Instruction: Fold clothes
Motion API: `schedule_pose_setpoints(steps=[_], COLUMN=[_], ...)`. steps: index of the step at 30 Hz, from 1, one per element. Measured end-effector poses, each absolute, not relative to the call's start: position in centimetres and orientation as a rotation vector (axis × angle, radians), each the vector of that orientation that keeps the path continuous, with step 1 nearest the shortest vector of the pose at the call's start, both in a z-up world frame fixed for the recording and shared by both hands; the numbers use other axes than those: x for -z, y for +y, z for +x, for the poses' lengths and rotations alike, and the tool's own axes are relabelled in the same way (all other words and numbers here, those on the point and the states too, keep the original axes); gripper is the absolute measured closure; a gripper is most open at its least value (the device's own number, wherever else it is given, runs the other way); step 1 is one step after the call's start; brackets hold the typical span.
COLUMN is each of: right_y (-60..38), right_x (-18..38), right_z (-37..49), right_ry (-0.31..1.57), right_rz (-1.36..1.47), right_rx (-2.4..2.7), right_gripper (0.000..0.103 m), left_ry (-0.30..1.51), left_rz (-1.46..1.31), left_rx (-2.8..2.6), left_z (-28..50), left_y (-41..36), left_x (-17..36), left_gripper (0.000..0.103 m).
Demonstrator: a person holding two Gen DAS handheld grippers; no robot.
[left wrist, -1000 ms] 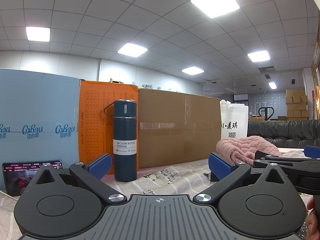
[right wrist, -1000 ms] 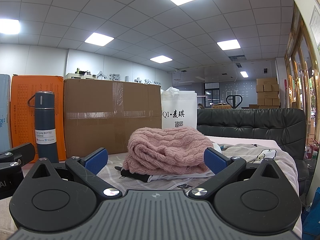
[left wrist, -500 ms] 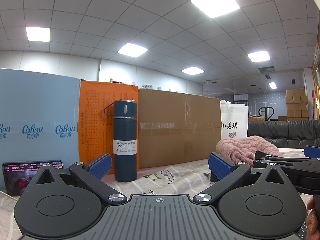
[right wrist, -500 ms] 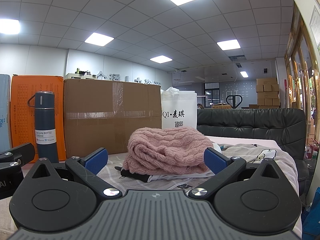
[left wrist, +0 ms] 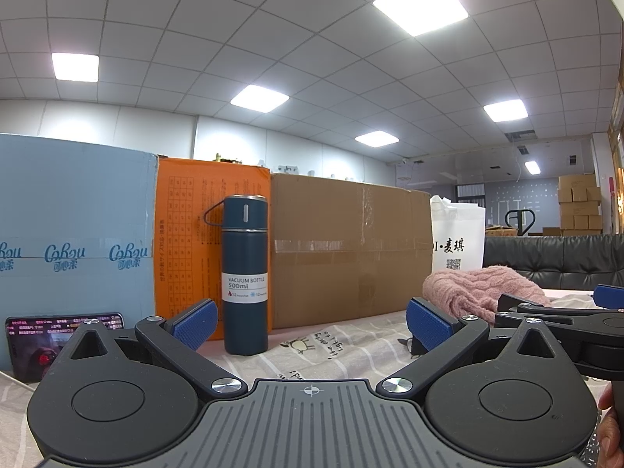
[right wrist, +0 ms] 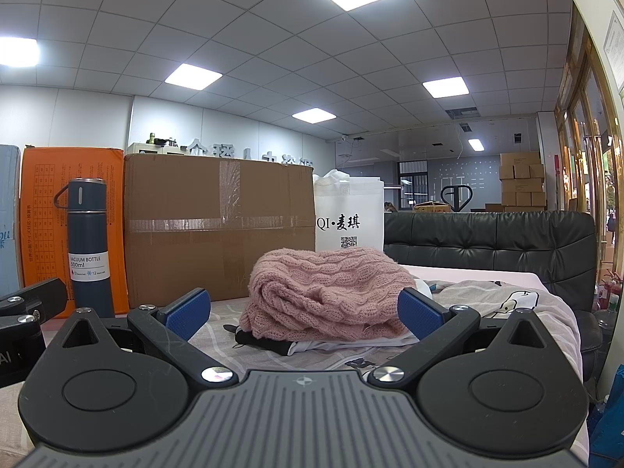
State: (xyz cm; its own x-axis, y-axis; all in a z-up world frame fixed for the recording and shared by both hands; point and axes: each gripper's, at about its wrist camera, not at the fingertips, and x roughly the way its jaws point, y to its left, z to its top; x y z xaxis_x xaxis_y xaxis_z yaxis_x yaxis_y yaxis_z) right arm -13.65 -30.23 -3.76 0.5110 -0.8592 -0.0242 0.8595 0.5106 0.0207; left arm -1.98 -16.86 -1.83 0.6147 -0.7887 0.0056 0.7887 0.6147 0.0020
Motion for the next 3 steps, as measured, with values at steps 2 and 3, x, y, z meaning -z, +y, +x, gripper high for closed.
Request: schedule_pose_setpoints(steps=[2, 3], right_y=[-30.22, -30.22], right_x=[3.76, 3.76], right_z=[-13.66, -13.66], right_ry=[0.011, 0.011], right_rz=[0.031, 0.031], right_rx=[1.035, 1.035], right_gripper=[0.000, 0.000], left_ry=[-0.006, -0.006], left_rz=[-0.001, -0.001], left_rx=[0.909, 0.909], left_z=[-1.99, -1.99], left_y=[-16.83, -16.82], left_x=[1.84, 1.84], left_gripper=[0.000, 0.000])
